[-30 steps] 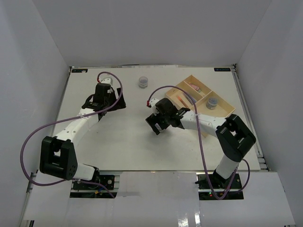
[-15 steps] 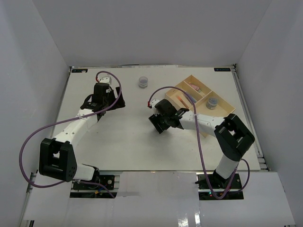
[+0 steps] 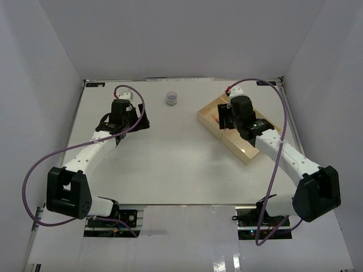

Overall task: Sort the stationery into containers
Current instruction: Place the stationery in the storage box.

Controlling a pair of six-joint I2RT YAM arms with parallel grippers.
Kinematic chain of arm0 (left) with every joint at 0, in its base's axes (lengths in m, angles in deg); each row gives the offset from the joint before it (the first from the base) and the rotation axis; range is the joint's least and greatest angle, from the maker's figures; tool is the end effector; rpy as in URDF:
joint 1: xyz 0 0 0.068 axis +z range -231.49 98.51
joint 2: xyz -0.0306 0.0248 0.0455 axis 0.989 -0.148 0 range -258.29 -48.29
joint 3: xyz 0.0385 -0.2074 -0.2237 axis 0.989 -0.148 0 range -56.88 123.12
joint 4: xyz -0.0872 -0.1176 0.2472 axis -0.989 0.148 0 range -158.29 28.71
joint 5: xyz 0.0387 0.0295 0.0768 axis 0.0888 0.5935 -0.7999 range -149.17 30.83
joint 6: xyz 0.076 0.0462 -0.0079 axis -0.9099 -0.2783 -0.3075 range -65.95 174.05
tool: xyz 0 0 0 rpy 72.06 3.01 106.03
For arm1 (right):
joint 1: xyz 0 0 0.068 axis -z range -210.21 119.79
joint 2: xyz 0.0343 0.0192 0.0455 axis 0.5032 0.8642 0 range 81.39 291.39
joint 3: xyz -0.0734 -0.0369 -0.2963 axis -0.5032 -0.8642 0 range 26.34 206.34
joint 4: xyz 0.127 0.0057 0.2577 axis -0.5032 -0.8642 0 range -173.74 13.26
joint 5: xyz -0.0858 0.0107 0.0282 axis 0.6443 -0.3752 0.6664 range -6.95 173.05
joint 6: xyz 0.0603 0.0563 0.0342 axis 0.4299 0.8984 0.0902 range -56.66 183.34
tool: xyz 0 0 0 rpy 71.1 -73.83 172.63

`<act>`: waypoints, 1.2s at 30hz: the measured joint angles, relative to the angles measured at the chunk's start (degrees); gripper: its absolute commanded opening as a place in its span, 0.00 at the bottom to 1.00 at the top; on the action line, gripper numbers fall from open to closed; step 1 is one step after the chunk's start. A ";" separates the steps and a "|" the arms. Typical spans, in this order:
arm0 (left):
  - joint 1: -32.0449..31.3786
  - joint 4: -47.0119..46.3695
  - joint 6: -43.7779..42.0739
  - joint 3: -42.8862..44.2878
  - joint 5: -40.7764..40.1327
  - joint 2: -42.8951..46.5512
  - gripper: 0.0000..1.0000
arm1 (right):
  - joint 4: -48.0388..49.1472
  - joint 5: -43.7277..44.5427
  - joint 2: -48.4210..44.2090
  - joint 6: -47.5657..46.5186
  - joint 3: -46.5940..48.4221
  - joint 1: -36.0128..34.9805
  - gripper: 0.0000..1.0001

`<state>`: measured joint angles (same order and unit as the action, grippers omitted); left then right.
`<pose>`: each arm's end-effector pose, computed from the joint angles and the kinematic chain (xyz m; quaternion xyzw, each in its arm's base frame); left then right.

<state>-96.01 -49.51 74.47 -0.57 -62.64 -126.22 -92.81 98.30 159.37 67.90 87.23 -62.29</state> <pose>0.3396 -0.0829 0.2625 -0.0594 0.9055 -0.0997 0.4082 0.3178 0.1744 0.3014 -0.1460 0.8617 0.0375 0.4845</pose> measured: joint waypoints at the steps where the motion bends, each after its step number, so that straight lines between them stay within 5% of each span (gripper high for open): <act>1: 0.07 0.00 0.00 -0.02 0.04 0.09 0.98 | 0.48 0.33 -1.07 0.39 -0.44 2.69 0.40; 11: 0.39 -0.02 0.02 -0.13 0.59 0.52 0.98 | 0.28 1.22 2.14 2.84 -7.89 18.23 0.41; 30: 0.83 -0.85 0.04 -0.46 1.14 0.57 0.98 | 12.13 -0.66 15.21 5.09 -8.44 23.45 0.46; 36: 0.98 -0.87 0.07 -0.46 1.49 0.57 0.98 | 13.22 -1.49 15.56 5.05 -8.26 23.50 0.71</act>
<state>-95.03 -50.38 74.54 -1.03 -61.15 -125.65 -79.59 96.81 174.93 72.95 78.96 -38.79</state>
